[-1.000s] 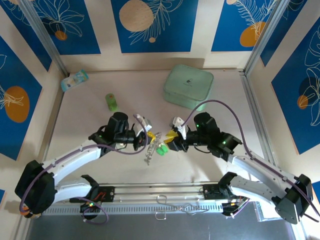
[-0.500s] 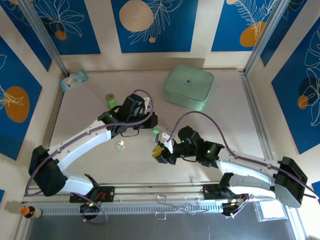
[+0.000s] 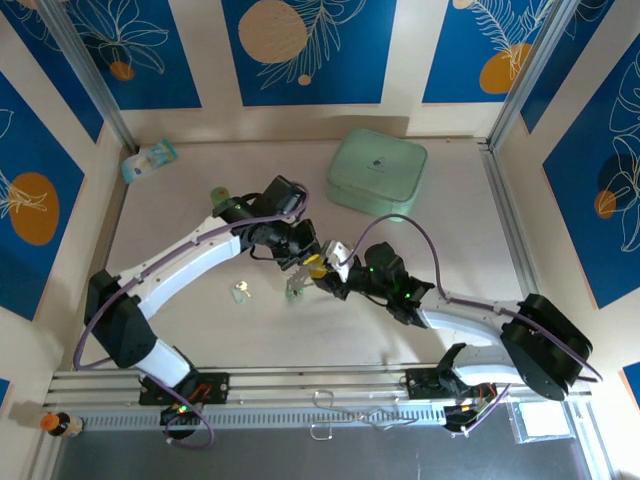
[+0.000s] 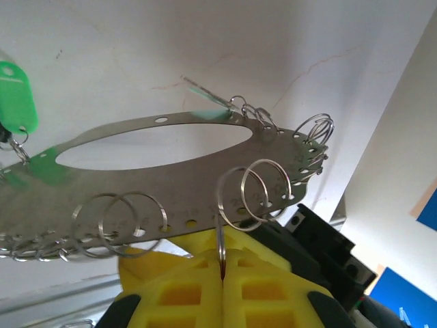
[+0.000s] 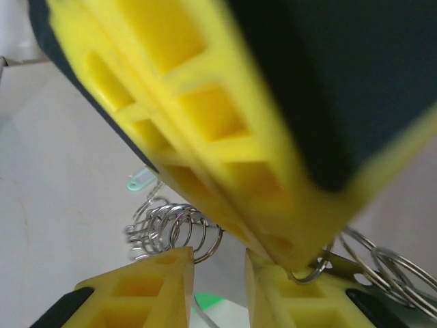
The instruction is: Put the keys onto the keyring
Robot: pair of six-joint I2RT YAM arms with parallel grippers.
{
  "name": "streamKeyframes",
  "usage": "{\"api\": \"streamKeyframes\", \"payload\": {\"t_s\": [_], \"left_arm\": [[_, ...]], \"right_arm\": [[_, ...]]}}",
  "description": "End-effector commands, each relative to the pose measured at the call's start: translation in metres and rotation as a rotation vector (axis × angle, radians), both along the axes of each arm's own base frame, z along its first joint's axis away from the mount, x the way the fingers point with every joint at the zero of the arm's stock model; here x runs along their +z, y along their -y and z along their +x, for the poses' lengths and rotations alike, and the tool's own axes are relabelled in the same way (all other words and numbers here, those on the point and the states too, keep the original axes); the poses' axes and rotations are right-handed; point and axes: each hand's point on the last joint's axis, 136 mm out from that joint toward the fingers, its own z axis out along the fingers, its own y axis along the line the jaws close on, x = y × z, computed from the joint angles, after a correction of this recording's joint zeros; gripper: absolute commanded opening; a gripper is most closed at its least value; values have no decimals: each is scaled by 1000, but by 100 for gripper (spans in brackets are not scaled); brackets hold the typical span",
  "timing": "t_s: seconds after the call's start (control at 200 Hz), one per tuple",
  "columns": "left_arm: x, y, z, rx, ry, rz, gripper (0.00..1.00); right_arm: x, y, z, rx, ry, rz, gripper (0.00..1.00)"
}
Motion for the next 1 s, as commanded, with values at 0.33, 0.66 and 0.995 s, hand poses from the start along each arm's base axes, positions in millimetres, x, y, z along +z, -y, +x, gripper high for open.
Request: {"api": "streamKeyframes", "payload": {"t_s": [0.33,0.66,0.995], "left_arm": [[17,-11,-24,122,-223,-52,0],[13,-11,-26,157,-262,-81,0],[11,-11,-29,172,-286,-90,0]], "right_arm": [[13,16,7,-29,268,-14,27],[23,23,-4,-29,292,25,28],[37,14,-5,-2,335,74,26]]}}
